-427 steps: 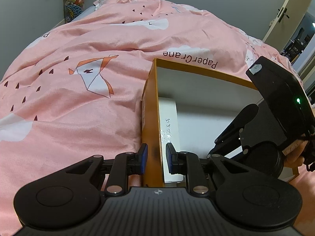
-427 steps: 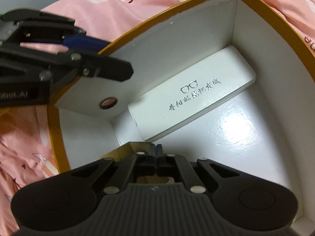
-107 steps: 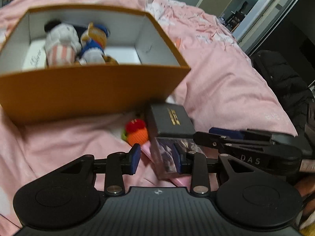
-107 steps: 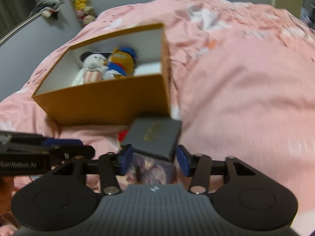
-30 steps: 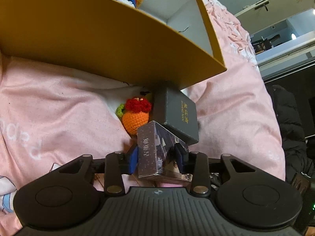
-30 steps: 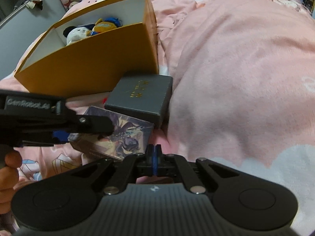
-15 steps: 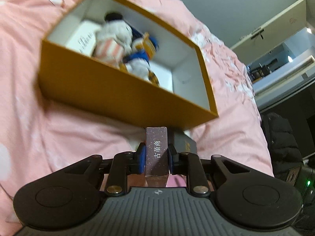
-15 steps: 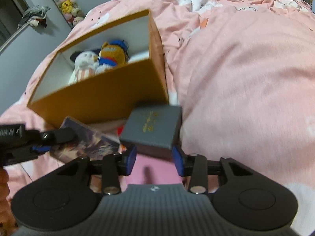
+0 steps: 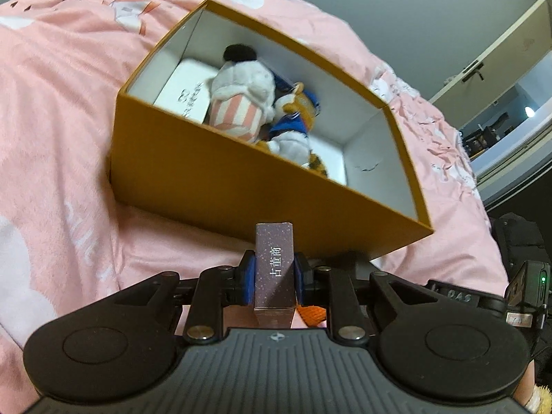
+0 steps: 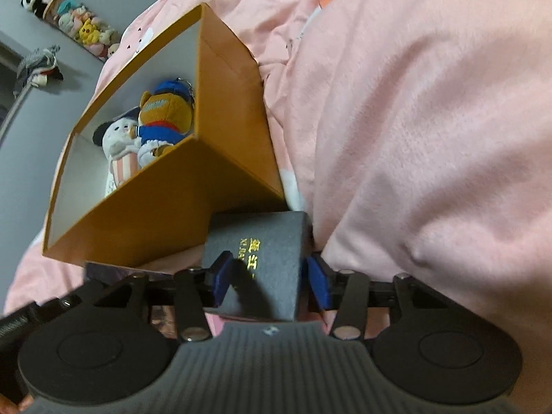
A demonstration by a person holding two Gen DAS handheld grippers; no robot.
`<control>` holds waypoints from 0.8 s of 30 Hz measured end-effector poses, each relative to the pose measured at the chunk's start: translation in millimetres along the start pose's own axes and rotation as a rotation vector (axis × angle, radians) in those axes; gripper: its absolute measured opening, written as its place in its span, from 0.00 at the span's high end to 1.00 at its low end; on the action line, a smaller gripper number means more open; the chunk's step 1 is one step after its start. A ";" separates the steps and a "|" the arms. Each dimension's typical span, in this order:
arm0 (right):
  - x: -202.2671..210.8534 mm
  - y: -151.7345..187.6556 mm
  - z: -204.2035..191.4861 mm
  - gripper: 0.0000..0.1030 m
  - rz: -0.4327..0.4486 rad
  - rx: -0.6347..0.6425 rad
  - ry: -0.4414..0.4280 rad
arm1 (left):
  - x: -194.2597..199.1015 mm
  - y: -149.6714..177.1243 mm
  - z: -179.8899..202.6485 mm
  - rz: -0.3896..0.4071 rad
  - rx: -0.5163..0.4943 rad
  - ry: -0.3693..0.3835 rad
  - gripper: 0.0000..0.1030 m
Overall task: Organize objects
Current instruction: 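Grasp the dark grey gift box with the right gripper while the left gripper lifts the photo card box, then carry the photo card box and grey gift box over the orange box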
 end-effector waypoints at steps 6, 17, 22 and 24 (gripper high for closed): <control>-16.7 -1.8 8.7 0.34 -0.023 -0.066 -0.079 | -6.6 3.9 -7.6 -0.024 0.001 -0.027 0.76; 12.1 3.3 -25.3 0.56 0.028 0.112 -0.062 | -5.0 19.4 -7.2 -0.195 -0.135 -0.113 0.72; 20.9 18.5 -61.7 0.61 0.011 0.208 -0.133 | -0.5 33.9 -23.0 -0.236 -0.147 -0.180 0.69; 16.0 27.4 -73.4 0.61 -0.016 0.236 -0.148 | -1.7 40.9 -30.0 -0.259 -0.159 -0.232 0.71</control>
Point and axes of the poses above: each gripper's, at about its wrist camera, not at the fingertips, and x roughly against the way its jaws point, z to its right, y to its underside, the point moved 6 cm from there along -x, roughly the way its jaws point, and after that the axes turned 9 degrees about -y, right-handed, at the moved point
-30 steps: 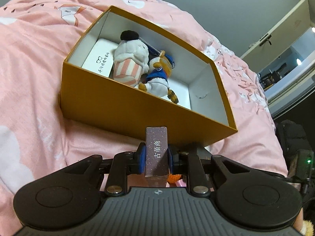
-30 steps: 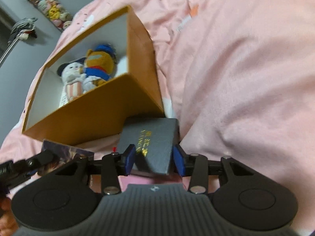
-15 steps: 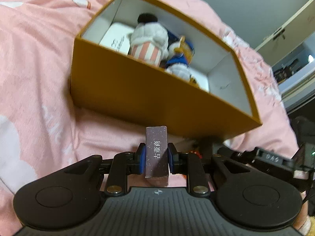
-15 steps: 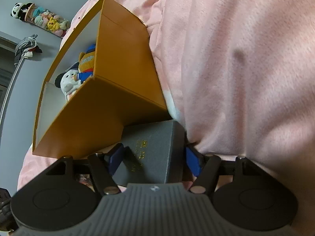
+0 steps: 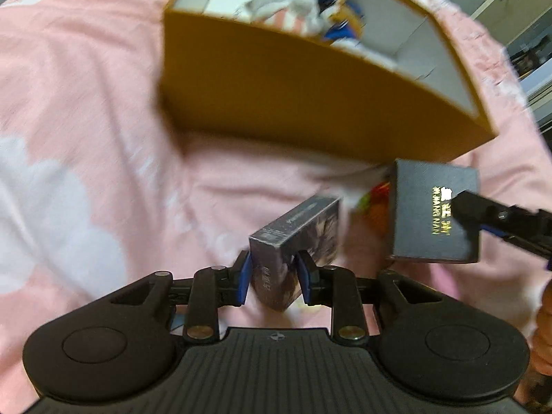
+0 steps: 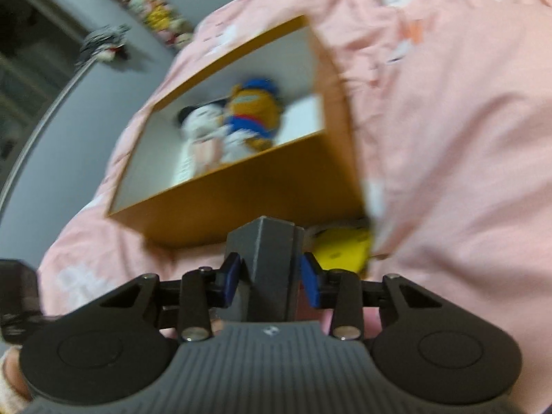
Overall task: Organize objects
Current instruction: 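Carry the photo card box and grey gift box over the orange box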
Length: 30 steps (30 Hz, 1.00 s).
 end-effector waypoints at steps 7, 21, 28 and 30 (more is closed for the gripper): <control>-12.7 23.1 -7.2 0.61 -0.053 0.078 0.063 | 7.8 1.9 -3.7 0.031 -0.068 -0.004 0.64; -21.0 21.0 3.6 0.61 -0.060 0.055 0.108 | -22.7 -39.3 33.9 -0.049 -0.571 0.059 0.48; -26.0 22.6 4.9 0.61 -0.069 0.054 0.107 | -49.3 -45.0 29.6 -0.170 -0.541 0.140 0.35; -27.8 22.9 5.7 0.61 -0.073 0.055 0.106 | -56.6 -45.9 32.3 -0.201 -0.542 0.154 0.34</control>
Point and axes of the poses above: each gripper's, at about its wrist camera, not at the fingertips, and x roughly against the way its jaws point, z to its right, y to its underside, the point moved 6 cm from there along -x, roughly the way its jaws point, and after that the axes turned 9 degrees about -y, right-handed, at the moved point
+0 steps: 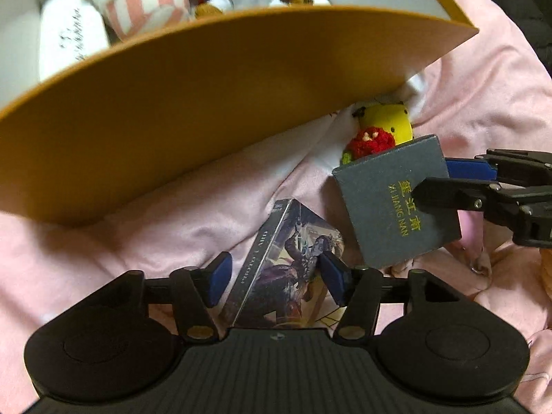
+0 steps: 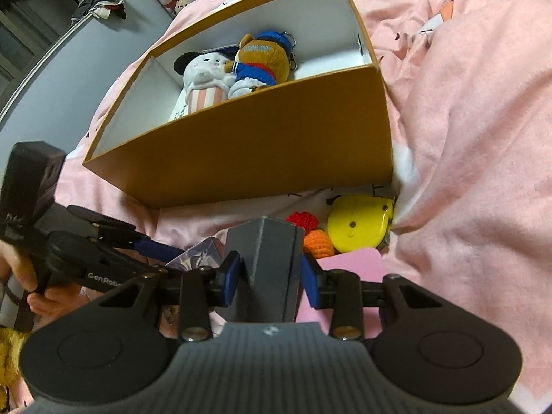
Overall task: Organize objects
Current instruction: 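Carry the photo card box and grey gift box over the orange box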
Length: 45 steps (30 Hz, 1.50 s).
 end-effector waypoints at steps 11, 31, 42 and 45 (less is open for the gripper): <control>-1.0 2.1 -0.2 0.61 -0.005 -0.007 -0.002 | 20.9 3.9 16.5 0.025 -0.013 -0.011 0.64; -19.4 1.7 -21.7 0.61 -0.036 0.041 -0.015 | 39.8 51.4 -11.3 0.277 0.508 -0.036 0.72; -24.8 1.4 -7.9 0.62 -0.053 -0.065 -0.084 | 46.7 55.7 -9.6 0.332 0.515 -0.038 0.75; -13.5 0.1 -16.1 0.62 -0.037 -0.027 -0.085 | 58.9 57.9 -8.6 0.357 0.531 -0.010 0.76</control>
Point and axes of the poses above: each gripper's, at about its wrist camera, not at the fingertips, and x roughly against the way its jaws point, z to its right, y to its underside, the point moved 6 cm from there along -x, roughly the way its jaws point, and after that the axes turned 9 degrees about -y, right-handed, at the moved point
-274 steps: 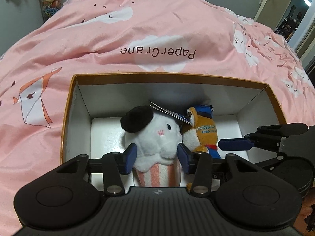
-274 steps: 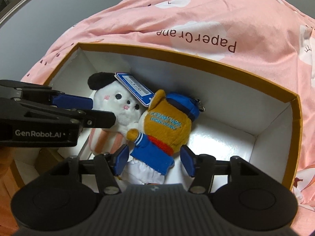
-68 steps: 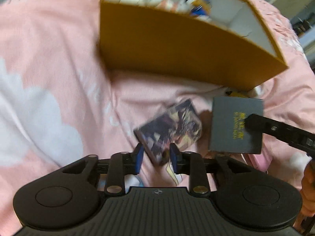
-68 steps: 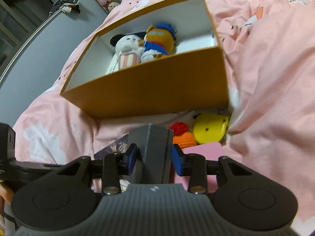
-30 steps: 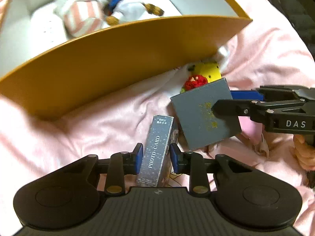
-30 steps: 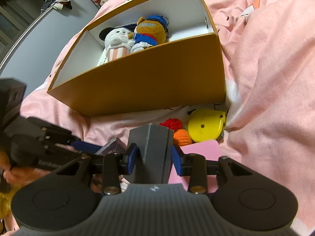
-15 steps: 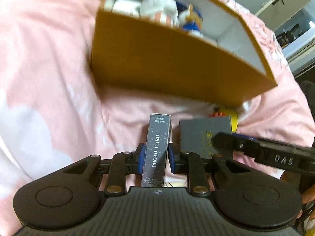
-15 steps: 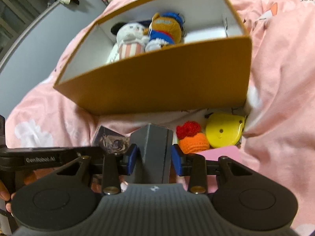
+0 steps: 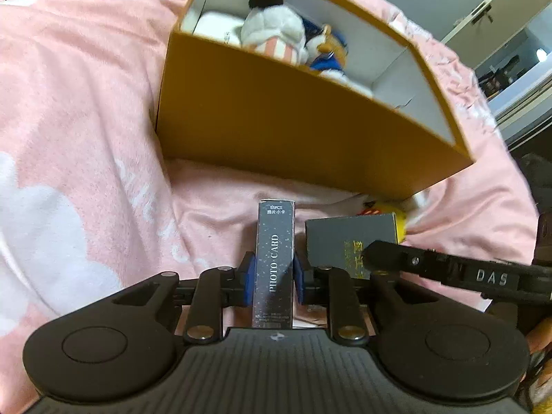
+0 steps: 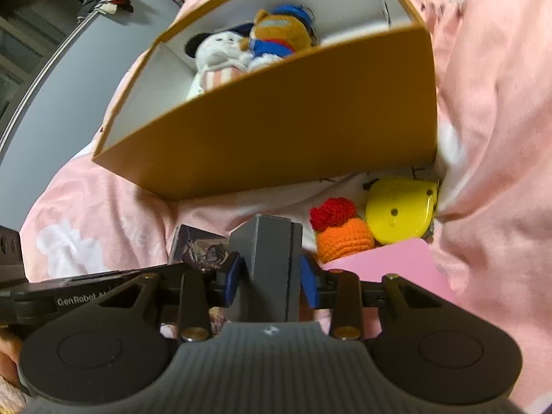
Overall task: Organize objects
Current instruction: 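Carry the photo card box and grey gift box over the orange box, then lower the photo card box and grey gift box into the orange box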
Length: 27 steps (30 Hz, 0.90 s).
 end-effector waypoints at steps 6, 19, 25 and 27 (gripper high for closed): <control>44.2 -14.4 -27.4 0.62 0.079 0.103 -0.020 | 52.6 -15.8 5.8 0.069 0.024 0.092 0.76; 102.8 -109.6 -58.9 0.62 0.347 0.200 0.005 | 110.4 -123.2 42.1 0.315 -0.022 0.157 0.75; 59.6 -132.4 -33.4 0.62 0.274 0.152 0.080 | 50.5 -139.7 46.6 0.197 0.005 0.092 0.76; 46.2 -131.1 -24.0 0.62 0.235 0.136 0.087 | 27.8 -139.6 41.6 0.137 0.033 0.087 0.76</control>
Point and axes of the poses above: each gripper's, at about its wrist camera, not at the fingertips, and x roughly against the way its jaws point, z to its right, y to its underside, the point moved 6 cm from there along -x, roughly the way its jaws point, and after that the axes turned 9 degrees about -y, right-handed, at the moved point
